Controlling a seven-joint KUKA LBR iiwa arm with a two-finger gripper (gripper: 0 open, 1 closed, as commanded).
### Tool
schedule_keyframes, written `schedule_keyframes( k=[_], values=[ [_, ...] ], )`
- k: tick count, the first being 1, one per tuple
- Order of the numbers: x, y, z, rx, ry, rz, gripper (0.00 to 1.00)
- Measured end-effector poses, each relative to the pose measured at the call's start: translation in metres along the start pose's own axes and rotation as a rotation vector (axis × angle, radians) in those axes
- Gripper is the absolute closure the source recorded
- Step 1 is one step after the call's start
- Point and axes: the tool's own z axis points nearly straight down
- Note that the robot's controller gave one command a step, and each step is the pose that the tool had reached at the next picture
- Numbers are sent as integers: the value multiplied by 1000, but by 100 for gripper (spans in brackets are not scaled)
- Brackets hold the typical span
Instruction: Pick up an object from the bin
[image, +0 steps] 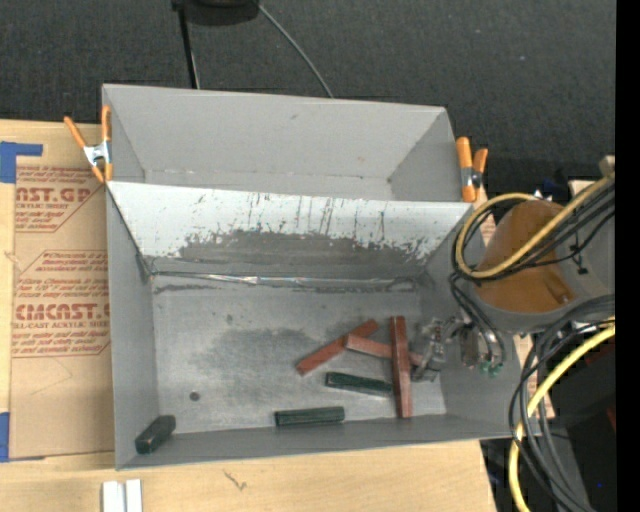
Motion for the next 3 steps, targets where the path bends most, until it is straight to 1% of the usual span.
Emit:
schedule_keyframes(
  k=[1,2,3],
  values=[
    [-10,25,-134,-1,-3,-22,100],
    [-10,24,-134,0,-3,-22,0],
    [-10,24,-134,0,-3,-22,0]
  ],
)
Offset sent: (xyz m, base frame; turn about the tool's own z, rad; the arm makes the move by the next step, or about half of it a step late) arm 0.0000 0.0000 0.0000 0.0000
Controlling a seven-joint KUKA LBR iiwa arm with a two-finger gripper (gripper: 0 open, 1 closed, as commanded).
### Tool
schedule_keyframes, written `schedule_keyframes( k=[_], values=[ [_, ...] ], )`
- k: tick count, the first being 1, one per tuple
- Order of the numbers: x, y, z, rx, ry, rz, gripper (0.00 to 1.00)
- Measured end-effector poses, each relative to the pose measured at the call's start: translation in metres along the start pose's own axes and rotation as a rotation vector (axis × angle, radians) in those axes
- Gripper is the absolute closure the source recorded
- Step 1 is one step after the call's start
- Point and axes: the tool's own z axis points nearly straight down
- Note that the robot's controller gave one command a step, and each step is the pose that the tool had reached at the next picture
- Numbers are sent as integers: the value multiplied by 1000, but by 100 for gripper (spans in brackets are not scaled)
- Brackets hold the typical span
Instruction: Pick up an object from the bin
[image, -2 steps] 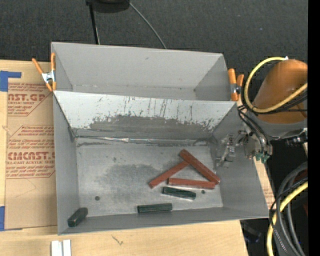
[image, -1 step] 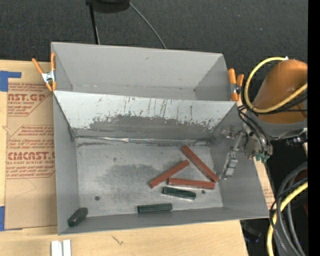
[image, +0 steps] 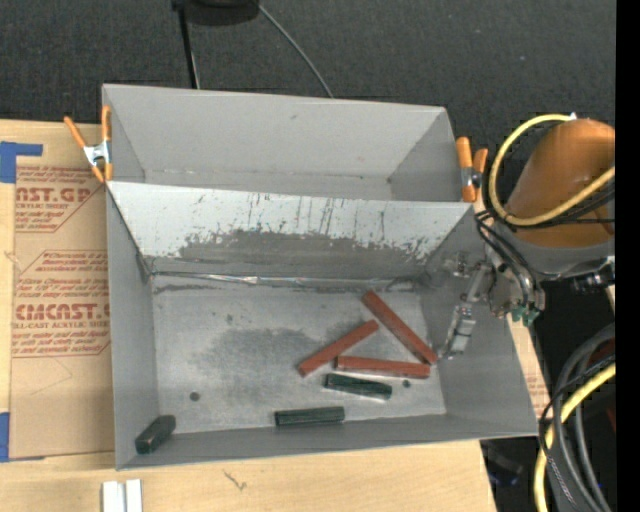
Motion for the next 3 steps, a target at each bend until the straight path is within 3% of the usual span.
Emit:
schedule_keyframes(
  k=[1,2,3],
  values=[
    [15,-3,44,0,-7,37,0],
    [-19,-12,130,-2,3,125,100],
    [-19,-12,130,-2,3,125,100]
  ],
)
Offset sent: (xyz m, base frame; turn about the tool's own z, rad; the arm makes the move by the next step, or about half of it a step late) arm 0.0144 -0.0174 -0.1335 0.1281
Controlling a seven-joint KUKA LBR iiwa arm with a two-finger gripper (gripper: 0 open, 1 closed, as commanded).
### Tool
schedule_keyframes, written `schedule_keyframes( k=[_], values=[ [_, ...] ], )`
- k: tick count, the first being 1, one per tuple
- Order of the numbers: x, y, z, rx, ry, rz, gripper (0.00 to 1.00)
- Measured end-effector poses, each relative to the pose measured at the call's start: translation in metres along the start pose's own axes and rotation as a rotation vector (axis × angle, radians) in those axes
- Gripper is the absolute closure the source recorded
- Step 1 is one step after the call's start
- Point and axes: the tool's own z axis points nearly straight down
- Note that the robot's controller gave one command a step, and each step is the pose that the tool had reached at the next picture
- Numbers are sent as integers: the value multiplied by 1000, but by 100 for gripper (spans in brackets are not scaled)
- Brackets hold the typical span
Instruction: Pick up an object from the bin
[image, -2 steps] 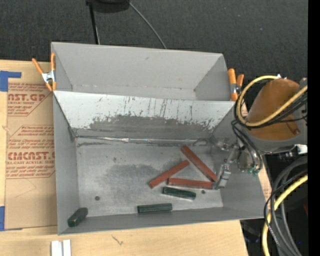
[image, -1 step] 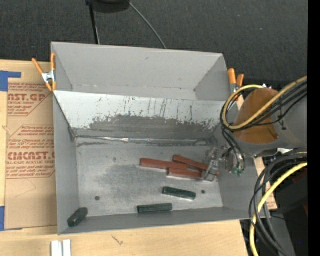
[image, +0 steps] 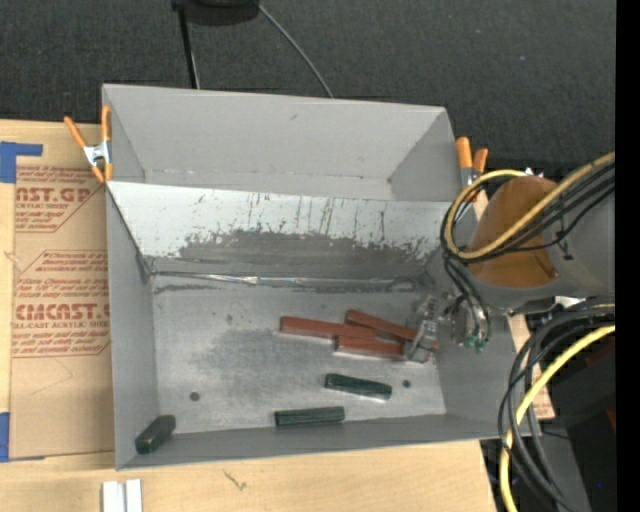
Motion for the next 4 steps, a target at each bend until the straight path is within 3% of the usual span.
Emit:
schedule_keyframes(
  k=[1,2,3,4],
  values=[
    [-10,6,-41,3,3,-54,100],
    [-1,14,-115,1,2,-78,100],
    [-20,18,-96,-1,-17,-37,100],
    [-3,12,-102,3,15,28,100]
  ],
)
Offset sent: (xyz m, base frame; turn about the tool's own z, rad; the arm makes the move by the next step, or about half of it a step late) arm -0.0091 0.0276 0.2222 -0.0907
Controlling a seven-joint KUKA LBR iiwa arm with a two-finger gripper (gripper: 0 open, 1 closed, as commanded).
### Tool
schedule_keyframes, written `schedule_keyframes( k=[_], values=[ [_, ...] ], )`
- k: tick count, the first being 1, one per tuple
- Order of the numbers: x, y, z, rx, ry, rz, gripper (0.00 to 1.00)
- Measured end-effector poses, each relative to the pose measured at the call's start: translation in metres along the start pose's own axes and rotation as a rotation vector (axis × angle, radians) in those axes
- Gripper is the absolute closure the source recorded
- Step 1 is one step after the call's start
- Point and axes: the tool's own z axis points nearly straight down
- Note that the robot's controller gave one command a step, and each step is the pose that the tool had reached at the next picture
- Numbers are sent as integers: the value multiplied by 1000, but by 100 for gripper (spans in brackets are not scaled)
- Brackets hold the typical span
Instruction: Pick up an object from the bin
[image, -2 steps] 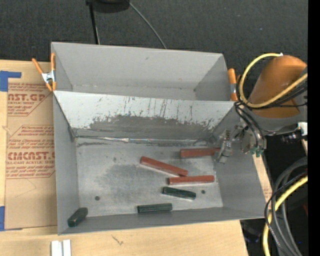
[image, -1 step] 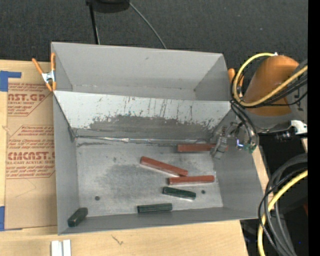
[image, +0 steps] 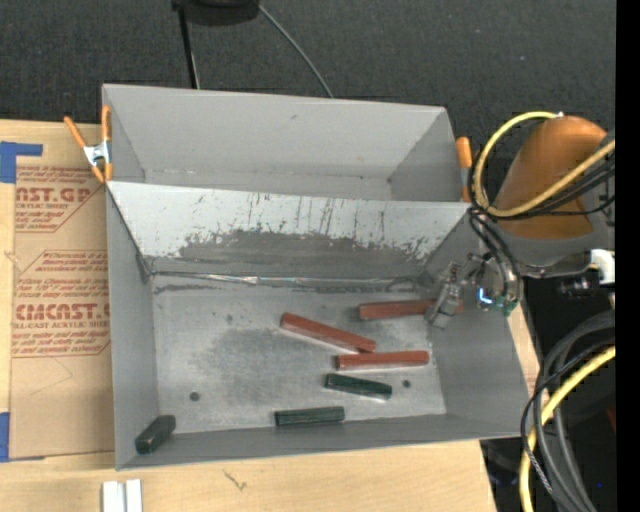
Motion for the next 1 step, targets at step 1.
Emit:
schedule_keyframes(
  k=[1],
  values=[
    [-23,-5,-84,-2,-16,65,100]
  ],
)
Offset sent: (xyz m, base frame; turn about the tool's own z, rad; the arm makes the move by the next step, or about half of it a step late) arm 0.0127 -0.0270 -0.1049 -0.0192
